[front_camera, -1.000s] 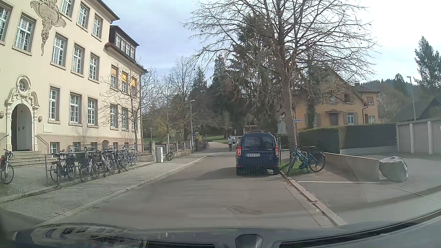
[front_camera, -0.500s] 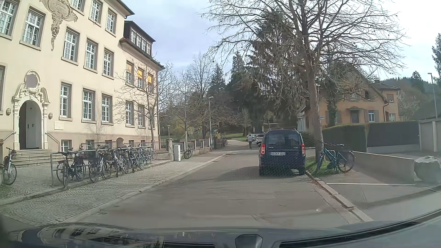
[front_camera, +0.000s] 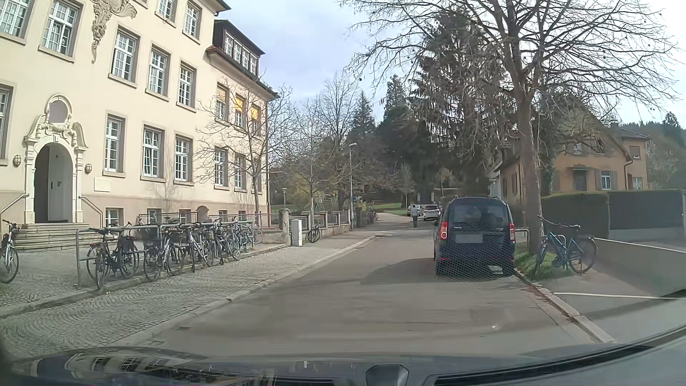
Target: Follow the waypoints while adhering to traffic rules and regulations
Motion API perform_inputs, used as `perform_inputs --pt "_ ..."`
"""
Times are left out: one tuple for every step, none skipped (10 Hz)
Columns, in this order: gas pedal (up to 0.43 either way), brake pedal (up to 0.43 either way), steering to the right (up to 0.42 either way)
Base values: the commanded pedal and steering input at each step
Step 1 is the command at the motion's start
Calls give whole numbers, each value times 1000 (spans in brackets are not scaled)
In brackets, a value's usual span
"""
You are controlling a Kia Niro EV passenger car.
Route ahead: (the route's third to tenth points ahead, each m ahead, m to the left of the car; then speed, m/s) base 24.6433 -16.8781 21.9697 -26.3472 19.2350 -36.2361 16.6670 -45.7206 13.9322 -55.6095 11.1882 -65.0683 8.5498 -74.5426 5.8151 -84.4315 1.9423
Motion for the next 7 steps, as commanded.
perform_inputs --pt "118 0 -147" --pt "189 0 -130" --pt "197 0 -115" --pt "197 0 -95" --pt "197 0 -73" --pt "197 0 -56" --pt "197 0 -43"
